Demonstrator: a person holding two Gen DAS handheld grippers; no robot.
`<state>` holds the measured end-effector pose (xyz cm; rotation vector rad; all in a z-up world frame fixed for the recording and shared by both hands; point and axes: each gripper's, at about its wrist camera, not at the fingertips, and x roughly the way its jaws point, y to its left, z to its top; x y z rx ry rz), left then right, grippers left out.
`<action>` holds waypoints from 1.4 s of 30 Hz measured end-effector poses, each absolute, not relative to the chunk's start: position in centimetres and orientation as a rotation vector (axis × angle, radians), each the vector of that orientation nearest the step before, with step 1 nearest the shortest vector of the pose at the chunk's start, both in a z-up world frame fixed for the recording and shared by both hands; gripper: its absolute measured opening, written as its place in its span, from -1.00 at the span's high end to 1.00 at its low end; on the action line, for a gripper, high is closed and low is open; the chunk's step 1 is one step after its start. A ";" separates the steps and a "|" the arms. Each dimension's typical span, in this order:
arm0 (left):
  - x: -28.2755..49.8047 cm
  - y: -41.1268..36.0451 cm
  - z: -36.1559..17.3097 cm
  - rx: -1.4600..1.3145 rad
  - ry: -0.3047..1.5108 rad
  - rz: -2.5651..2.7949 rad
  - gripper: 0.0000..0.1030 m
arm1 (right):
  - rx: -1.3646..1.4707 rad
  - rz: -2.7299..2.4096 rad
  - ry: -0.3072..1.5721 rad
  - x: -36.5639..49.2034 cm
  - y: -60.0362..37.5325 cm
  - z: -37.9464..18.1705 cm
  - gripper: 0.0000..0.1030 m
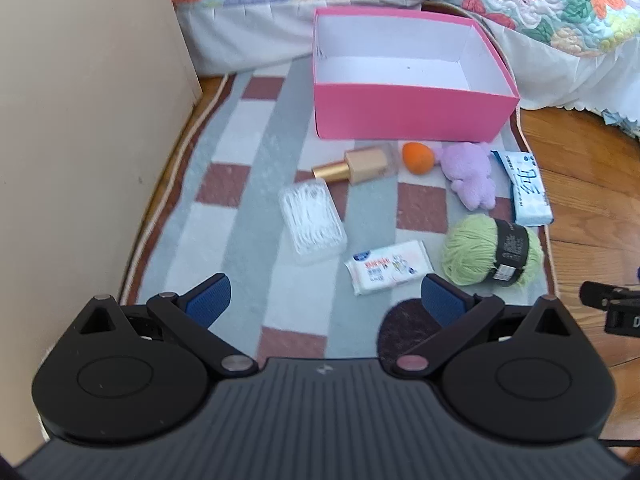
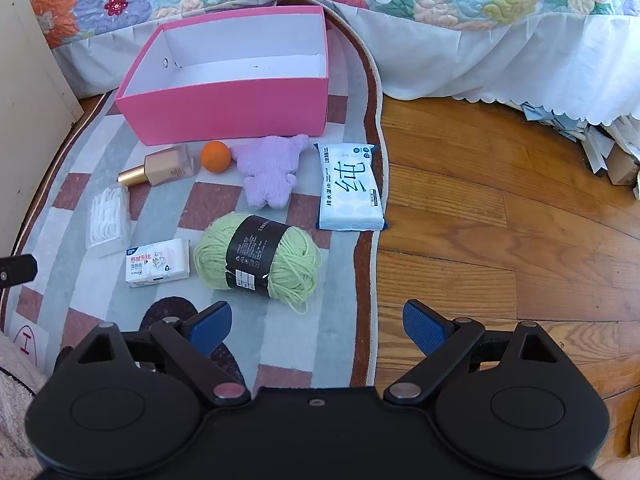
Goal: Organize objects
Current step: 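Move both grippers toward the green yarn ball on the rug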
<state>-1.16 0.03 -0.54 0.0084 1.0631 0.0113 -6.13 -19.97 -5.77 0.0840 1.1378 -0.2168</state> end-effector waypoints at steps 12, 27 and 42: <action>-1.4 -0.1 -0.7 -0.008 1.042 -0.038 -1.00 | 0.073 -0.224 1.147 -6.1 -20.0 -6.1 -0.84; -1.8 -0.2 -0.2 -0.016 1.039 -0.105 -0.99 | 0.054 -0.213 1.137 -6.3 -19.7 -5.8 -0.84; -1.8 0.9 -0.2 -0.094 1.092 -0.151 -0.98 | 0.044 -0.212 1.130 -6.4 -19.6 -5.5 -0.84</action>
